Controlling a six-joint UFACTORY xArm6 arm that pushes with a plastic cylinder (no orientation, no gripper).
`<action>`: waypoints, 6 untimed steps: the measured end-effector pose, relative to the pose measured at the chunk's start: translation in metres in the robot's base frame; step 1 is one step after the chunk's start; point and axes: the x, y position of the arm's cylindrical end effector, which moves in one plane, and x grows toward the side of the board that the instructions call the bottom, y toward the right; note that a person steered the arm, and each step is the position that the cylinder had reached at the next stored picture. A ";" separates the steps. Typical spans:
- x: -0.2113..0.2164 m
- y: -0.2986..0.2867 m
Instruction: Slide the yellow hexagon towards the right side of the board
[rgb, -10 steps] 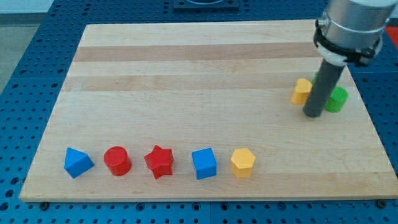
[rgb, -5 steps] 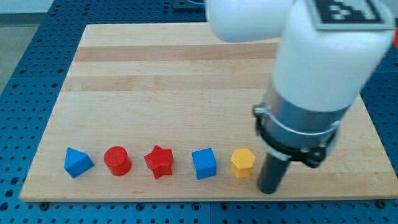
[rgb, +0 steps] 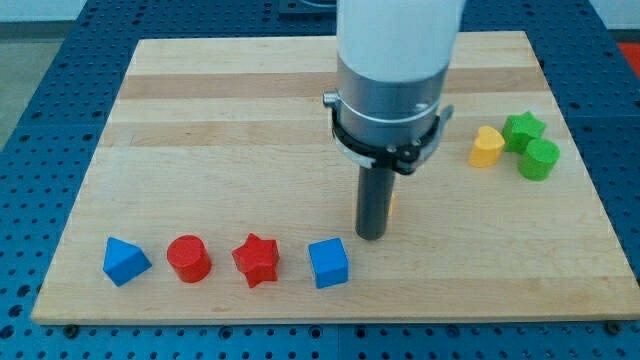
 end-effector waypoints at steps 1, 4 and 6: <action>-0.020 -0.018; -0.030 -0.001; -0.030 0.050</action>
